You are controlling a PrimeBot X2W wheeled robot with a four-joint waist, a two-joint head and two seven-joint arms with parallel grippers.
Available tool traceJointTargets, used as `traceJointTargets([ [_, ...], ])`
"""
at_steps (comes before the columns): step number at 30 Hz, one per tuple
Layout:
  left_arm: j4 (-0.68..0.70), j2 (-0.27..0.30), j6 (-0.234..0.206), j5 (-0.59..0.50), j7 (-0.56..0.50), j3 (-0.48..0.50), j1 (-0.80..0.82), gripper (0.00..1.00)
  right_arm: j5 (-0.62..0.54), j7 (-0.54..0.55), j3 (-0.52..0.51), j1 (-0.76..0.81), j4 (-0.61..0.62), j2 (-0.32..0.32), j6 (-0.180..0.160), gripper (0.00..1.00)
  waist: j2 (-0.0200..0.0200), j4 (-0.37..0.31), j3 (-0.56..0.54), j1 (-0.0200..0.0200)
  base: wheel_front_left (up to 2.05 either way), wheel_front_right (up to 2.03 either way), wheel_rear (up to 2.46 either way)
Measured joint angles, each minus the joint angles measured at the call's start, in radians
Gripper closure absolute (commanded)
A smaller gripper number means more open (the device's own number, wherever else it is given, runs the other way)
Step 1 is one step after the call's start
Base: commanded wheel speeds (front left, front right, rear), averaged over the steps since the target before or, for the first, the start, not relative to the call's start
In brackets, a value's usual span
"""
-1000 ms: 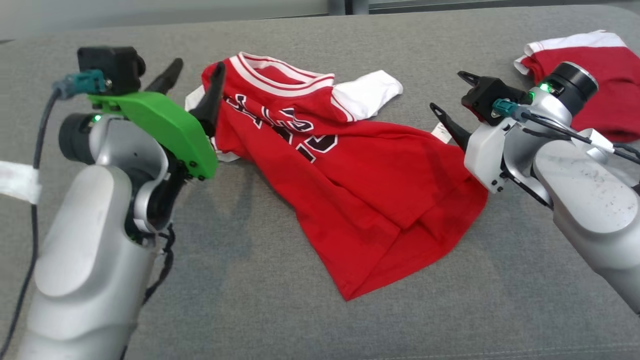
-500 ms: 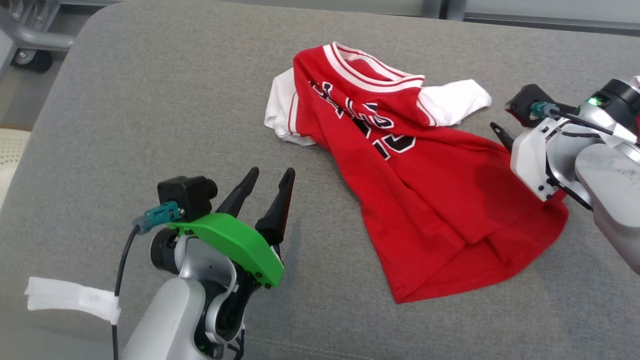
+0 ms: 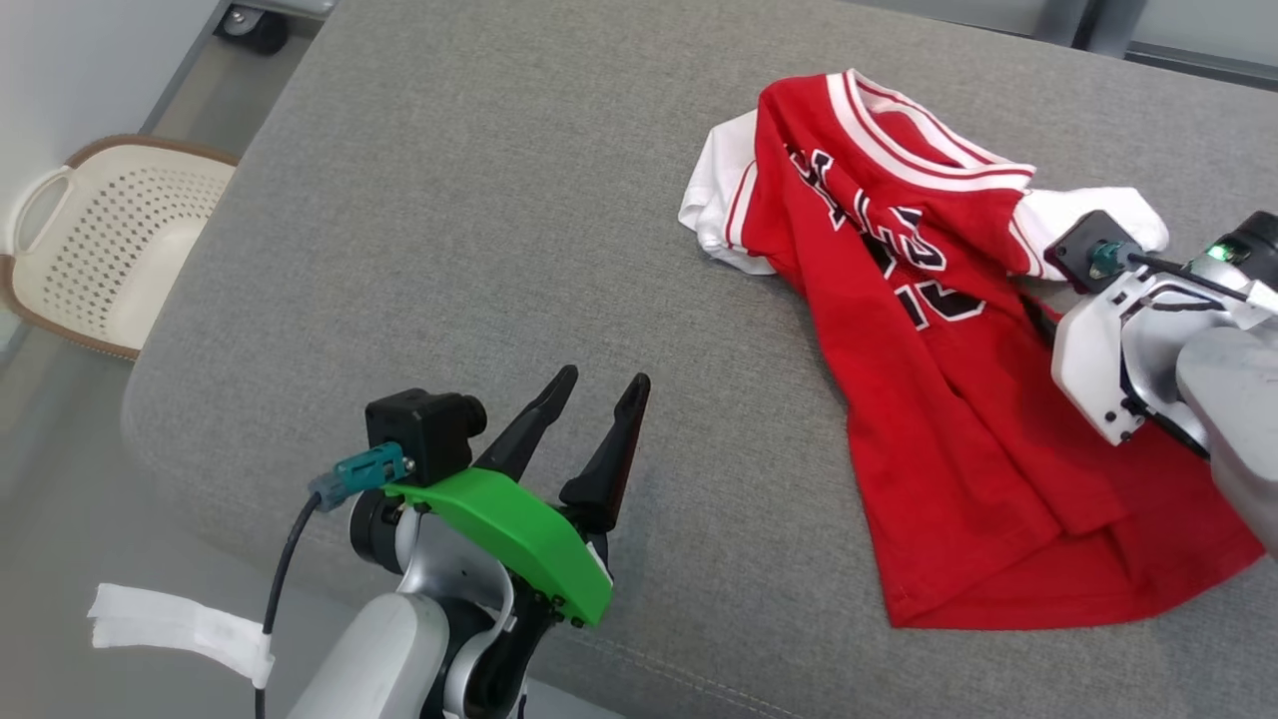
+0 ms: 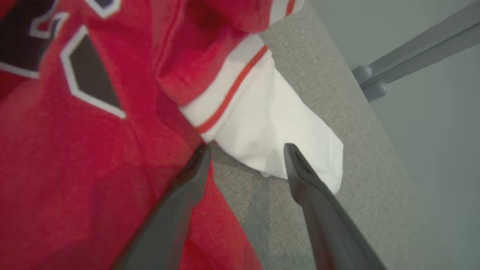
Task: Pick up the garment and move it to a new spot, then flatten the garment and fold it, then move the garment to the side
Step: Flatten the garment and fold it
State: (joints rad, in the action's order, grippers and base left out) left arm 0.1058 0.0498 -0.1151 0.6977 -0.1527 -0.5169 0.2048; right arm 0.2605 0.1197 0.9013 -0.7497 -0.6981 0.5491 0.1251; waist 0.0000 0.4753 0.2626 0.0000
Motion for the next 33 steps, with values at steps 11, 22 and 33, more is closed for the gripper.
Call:
traceJointTargets([
  [11, 0.038, 0.001, 0.000, 0.000, 0.008, 0.008, -0.006, 0.00, 0.058, -0.015, -0.006, 0.000, -0.018, -0.007, 0.001, 1.00, 0.0000, 0.046, 0.013, 0.0000, 0.00, 0.00, 0.00],
  [22, 0.048, 0.007, 0.000, -0.002, 0.017, 0.033, -0.039, 0.00, 0.265, 0.032, -0.017, -0.022, 0.040, -0.068, 0.001, 1.00, 0.0000, 0.009, 0.001, 0.0000, 0.00, 0.00, 0.00],
  [33, 0.056, 0.023, -0.001, -0.008, 0.020, 0.036, -0.057, 0.00, 0.740, 0.328, -0.070, -0.064, 0.301, -0.106, 0.001, 1.00, 0.0000, -0.076, -0.052, 0.0000, 0.00, 0.00, 0.00],
])
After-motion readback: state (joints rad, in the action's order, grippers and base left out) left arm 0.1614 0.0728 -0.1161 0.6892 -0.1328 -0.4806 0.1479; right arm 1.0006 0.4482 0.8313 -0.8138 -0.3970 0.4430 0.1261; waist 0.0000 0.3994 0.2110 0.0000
